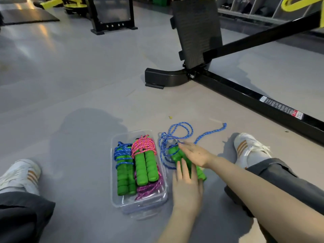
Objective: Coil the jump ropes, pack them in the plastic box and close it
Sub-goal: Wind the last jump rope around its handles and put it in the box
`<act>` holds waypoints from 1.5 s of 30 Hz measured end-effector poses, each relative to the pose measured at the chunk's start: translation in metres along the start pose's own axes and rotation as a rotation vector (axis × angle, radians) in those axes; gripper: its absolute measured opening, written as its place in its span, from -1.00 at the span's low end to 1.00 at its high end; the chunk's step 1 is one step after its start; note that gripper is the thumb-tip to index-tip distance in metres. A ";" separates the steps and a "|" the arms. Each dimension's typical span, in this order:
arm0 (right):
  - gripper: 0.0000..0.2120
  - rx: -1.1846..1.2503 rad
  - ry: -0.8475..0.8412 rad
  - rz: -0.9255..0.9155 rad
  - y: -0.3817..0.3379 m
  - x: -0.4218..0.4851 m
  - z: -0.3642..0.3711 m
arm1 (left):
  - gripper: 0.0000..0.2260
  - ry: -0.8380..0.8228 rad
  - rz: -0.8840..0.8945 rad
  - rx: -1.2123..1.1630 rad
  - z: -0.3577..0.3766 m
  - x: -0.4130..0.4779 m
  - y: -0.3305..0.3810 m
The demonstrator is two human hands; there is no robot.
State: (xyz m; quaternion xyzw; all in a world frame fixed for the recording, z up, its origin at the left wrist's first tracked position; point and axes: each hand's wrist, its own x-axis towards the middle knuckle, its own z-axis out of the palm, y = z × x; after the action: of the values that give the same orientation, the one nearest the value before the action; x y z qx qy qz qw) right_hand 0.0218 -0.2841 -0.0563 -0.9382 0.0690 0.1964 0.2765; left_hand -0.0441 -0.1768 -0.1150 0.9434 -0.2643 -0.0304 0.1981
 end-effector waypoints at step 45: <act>-0.30 -1.067 -0.120 -0.484 0.103 0.020 -0.020 | -0.74 -0.099 0.411 0.487 0.029 0.035 -0.047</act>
State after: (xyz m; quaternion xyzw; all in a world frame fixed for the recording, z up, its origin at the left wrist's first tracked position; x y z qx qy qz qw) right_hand 0.0227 -0.3813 -0.0997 -0.9239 -0.2713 0.1880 -0.1935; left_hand 0.0041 -0.1683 -0.1582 0.8873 -0.4582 0.0284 -0.0447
